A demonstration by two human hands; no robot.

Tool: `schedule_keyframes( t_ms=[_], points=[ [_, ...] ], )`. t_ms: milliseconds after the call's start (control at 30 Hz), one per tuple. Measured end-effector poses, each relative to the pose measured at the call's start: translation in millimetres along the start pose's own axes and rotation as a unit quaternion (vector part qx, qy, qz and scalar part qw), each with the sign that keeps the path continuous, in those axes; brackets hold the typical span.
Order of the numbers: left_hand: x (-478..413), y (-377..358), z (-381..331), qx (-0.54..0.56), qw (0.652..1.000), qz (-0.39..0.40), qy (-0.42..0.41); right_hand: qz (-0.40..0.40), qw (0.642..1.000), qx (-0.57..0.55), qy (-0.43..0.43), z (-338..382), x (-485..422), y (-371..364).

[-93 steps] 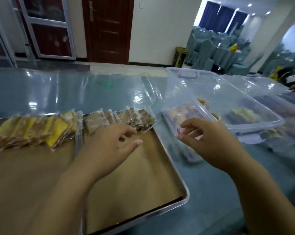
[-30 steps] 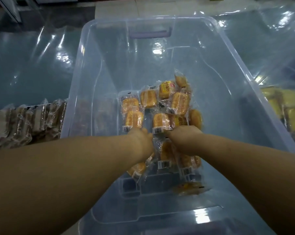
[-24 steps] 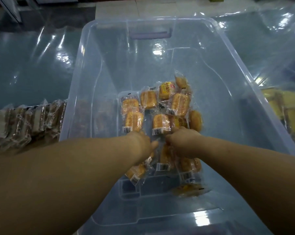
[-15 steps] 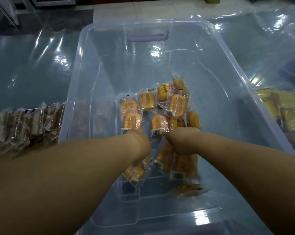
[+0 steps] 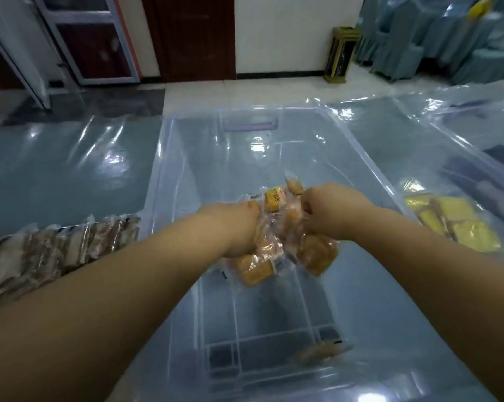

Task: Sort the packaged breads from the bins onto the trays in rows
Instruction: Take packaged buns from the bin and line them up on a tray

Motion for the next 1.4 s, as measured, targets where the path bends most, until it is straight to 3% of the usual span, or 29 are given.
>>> schedule_keyframes(
  t_ms=[100,200,367,500,633,867,1167,1400],
  points=[
    [30.2,26.6,7.5,0.086,0.99,-0.11,0.019,-0.082,0.995,-0.046,-0.045,-6.8,22.1,27.8],
    [68.3,44.5,13.0,0.168,0.957,-0.238,-0.005,-0.191,0.973,-0.1,-0.085,-8.7,46.8,51.8],
    [141.3,58.4,28.4,0.3,0.855,-0.422,-0.022,-0.392,0.881,-0.255,-0.071,13.0,86.4,83.7],
    [195.7,46.9,58.8,0.348,0.769,-0.537,0.019,-0.46,0.819,-0.341,-0.02,56.5,109.2,105.1],
    [250.3,16.6,92.7,0.382,0.727,-0.567,0.066,-0.451,0.808,-0.378,0.03,115.5,125.8,115.4],
    [350.8,-63.9,172.5,0.418,0.689,-0.574,0.144,-0.37,0.843,-0.375,0.107,243.0,151.3,103.9],
    [504.4,-141.0,300.2,0.425,0.71,-0.524,0.205,-0.293,0.859,-0.405,0.109,425.5,184.6,86.4],
    [566.3,-181.7,386.0,0.405,0.695,-0.52,0.286,-0.225,0.868,-0.424,0.123,533.3,187.0,76.4]
  ],
)
Point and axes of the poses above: each hand's wrist, its own x-axis away from the middle knuckle, its own y-axis out of the back of the hand, z = x × y, the point moved 1 cm from there along -x, towards the middle knuckle, and after that the axes turned 12 degrees about x, right-handed, at the moved point
